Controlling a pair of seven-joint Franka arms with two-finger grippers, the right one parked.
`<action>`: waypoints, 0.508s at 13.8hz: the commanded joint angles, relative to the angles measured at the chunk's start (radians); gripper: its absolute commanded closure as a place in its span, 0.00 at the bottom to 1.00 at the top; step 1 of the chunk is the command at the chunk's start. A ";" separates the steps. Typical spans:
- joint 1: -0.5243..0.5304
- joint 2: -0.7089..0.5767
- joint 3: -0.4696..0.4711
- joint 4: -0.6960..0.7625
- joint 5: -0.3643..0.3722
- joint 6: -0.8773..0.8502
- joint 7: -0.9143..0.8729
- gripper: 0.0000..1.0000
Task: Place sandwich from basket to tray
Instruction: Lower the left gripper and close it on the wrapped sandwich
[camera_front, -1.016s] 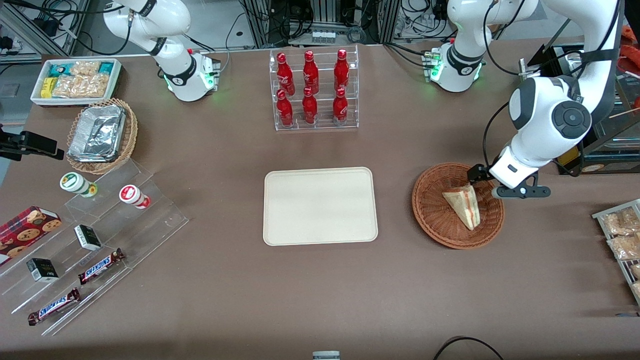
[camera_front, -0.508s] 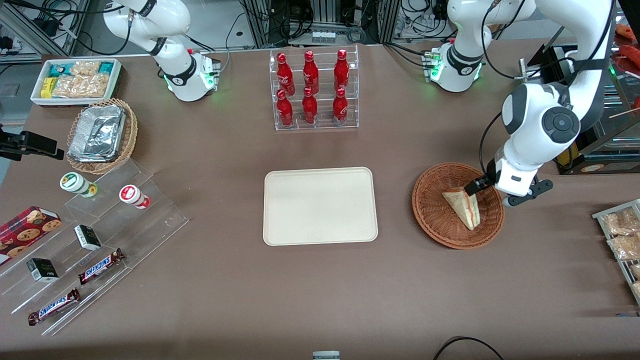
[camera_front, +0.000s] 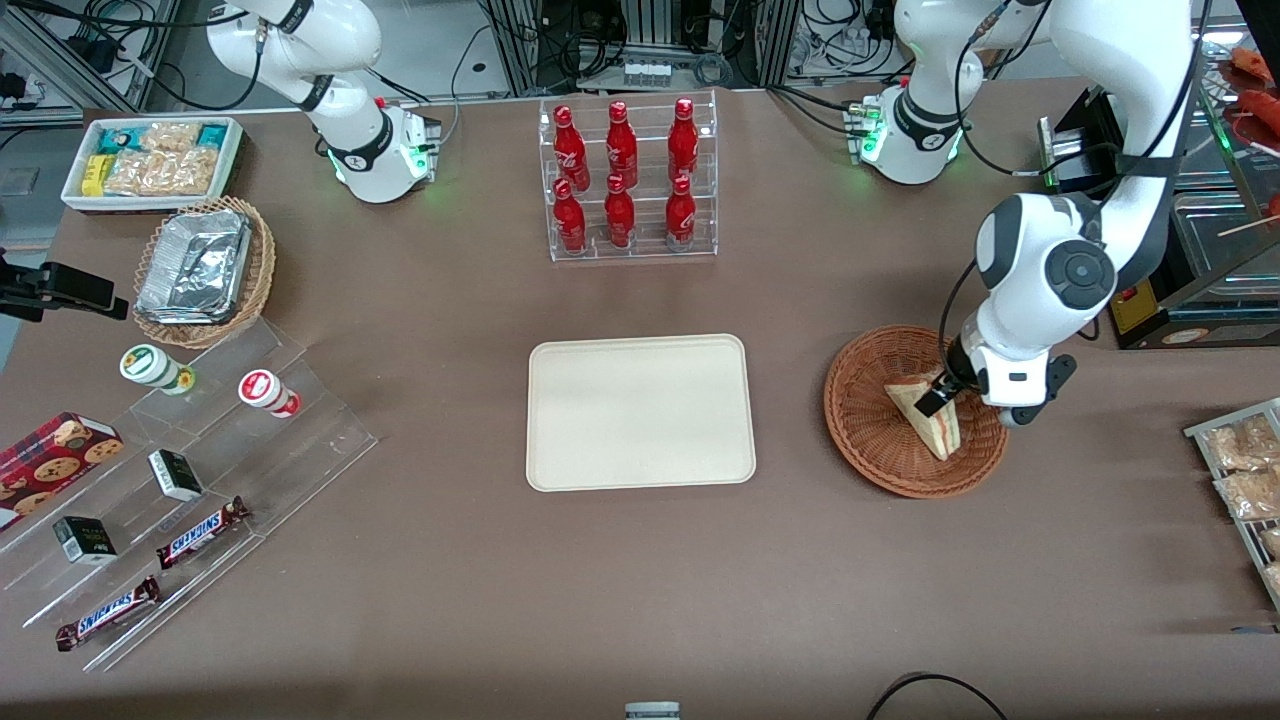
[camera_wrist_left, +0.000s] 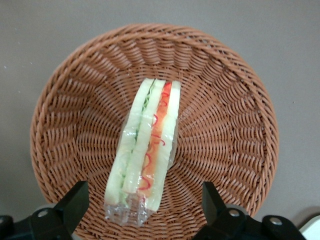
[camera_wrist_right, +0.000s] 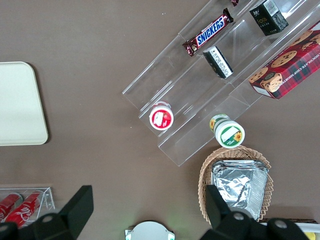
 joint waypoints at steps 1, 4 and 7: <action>-0.007 0.012 0.001 -0.001 0.011 0.015 -0.024 0.00; -0.005 0.040 0.000 0.000 0.076 0.015 -0.024 0.00; 0.001 0.075 0.001 0.000 0.078 0.036 -0.024 0.00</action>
